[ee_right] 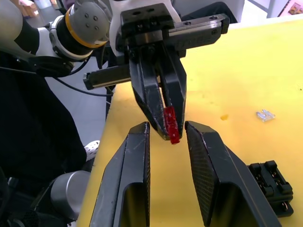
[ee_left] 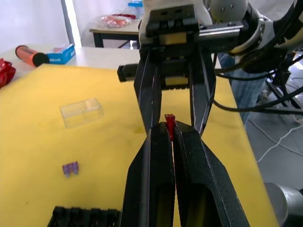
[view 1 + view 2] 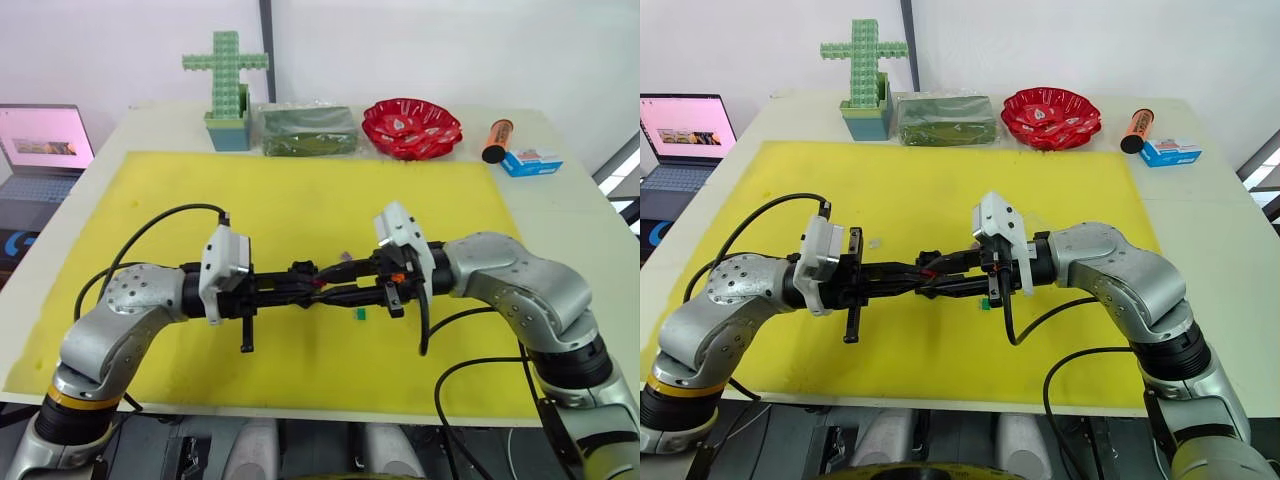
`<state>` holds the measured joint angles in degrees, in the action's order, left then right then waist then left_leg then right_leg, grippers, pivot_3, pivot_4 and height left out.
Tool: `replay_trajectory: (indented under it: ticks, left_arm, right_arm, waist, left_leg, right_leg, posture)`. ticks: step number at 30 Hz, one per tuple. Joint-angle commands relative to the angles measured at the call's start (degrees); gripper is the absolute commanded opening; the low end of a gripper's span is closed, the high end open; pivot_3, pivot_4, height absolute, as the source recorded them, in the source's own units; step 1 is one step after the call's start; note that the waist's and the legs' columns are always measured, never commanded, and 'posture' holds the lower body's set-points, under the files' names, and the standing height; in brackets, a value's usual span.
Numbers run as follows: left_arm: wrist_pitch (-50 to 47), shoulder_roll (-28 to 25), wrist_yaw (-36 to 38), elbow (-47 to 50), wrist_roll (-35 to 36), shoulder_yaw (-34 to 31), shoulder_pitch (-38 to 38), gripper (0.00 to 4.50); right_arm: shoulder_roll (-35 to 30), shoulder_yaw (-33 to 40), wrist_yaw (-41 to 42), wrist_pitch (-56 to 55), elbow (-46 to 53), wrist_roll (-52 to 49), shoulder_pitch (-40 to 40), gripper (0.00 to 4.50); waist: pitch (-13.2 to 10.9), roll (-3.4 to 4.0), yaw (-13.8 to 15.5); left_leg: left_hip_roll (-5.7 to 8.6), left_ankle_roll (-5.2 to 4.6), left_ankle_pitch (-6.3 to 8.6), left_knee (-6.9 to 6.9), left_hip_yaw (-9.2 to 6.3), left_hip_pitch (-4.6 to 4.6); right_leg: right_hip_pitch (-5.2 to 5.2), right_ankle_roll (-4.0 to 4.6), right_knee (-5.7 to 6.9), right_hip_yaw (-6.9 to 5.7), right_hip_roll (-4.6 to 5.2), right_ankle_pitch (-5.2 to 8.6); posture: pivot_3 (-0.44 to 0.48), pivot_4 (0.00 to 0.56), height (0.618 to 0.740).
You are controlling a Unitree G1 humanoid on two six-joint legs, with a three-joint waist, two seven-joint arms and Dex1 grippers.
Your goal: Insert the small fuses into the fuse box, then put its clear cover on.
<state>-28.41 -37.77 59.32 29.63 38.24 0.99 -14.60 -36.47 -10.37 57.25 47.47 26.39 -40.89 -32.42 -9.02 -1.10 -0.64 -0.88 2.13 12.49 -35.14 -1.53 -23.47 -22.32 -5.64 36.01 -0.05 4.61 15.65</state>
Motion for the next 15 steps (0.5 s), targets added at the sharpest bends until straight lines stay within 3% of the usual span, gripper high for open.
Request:
replay_trajectory:
  ticks: [1,3,15]
  left_arm:
    - [-0.4,-0.2,-0.4,1.9,1.1,0.0,-1.1,0.00]
    - [-0.4,-0.3,-0.3,1.9,1.0,0.1,-1.0,0.00]
    - [2.1,-0.3,1.4,-0.2,-0.1,0.0,1.0,0.00]
  right_arm:
    - [0.4,0.9,-0.5,-1.1,1.8,-0.3,-0.5,0.85]
    - [0.6,1.1,-0.8,-1.1,1.5,-0.4,-0.8,0.48]
    - [-0.1,2.4,-0.8,0.4,2.0,-2.4,-1.5,0.48]
  waist:
    - [0.0,0.00,0.0]
    - [0.0,0.00,0.0]
    - [0.0,0.00,0.0]
  left_leg:
    - [0.00,0.00,0.00,0.00,0.00,0.00]
    - [0.00,0.00,0.00,-0.01,0.00,0.00]
    - [0.00,0.00,0.00,-0.01,0.00,0.00]
  right_leg:
    - [0.00,0.00,0.00,-0.01,0.00,0.00]
    - [0.01,0.00,0.00,0.00,0.00,0.00]
    - [0.01,0.01,0.00,0.00,0.00,0.01]
  posture:
    - [0.000,0.150,0.740]
    - [0.000,0.150,0.740]
    - [0.000,0.150,0.740]
